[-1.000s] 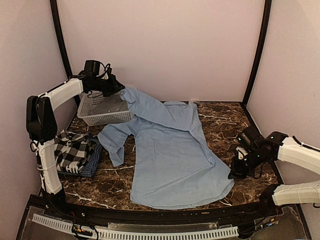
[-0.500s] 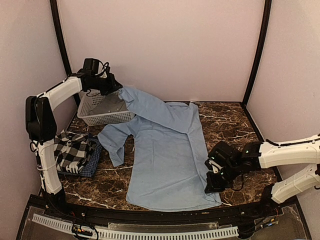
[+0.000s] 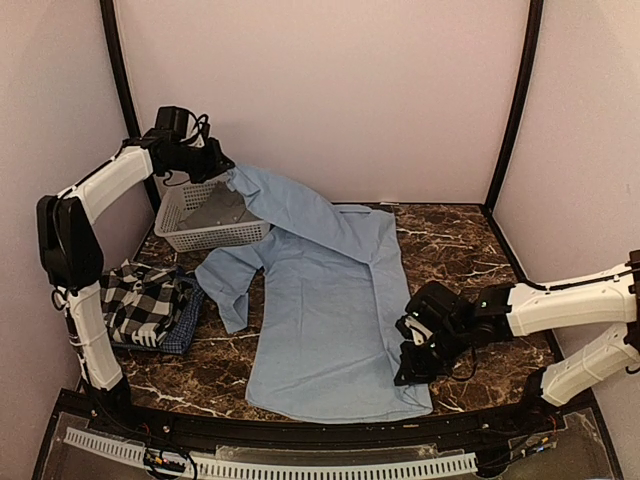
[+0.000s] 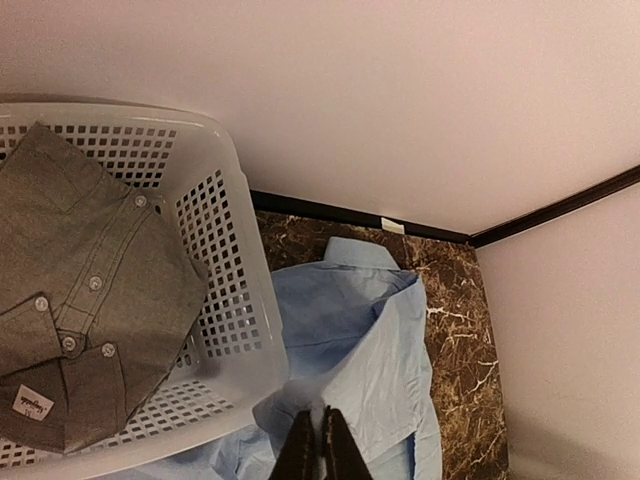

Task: Fold and stack the long sleeve shirts
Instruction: Fold the flattened shirt at the center of the board.

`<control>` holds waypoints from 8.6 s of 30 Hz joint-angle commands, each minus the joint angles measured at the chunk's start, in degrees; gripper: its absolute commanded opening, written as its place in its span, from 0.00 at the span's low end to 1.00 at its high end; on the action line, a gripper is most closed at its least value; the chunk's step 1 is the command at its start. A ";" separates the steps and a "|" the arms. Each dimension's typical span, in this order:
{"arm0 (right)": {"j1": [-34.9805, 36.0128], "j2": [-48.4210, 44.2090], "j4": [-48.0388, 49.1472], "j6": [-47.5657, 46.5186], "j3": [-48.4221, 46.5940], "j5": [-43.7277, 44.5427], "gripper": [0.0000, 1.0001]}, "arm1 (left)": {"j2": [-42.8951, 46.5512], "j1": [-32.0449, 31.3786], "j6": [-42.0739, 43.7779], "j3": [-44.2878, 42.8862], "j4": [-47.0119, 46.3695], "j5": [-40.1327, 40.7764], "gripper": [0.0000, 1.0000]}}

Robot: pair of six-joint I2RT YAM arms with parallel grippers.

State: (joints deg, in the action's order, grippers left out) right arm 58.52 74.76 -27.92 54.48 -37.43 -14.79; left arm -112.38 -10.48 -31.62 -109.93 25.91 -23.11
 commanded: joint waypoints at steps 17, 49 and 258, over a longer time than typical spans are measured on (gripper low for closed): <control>1.73 7.82 12.18 -0.26 0.41 -8.07 0.01 | 9.35 0.29 1.62 8.75 -2.02 2.17 0.04; -14.46 11.99 31.42 -9.17 -1.63 -1.71 0.53 | 12.39 -8.87 1.91 14.54 -5.35 2.93 0.04; -36.94 49.01 35.80 -15.31 -44.44 -10.78 0.14 | 19.44 -39.16 -7.35 53.25 -11.58 11.40 0.18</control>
State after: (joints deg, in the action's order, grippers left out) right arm 23.86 118.24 6.26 38.24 -75.05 -21.89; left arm -96.53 -49.91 -40.21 -55.81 10.46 -12.69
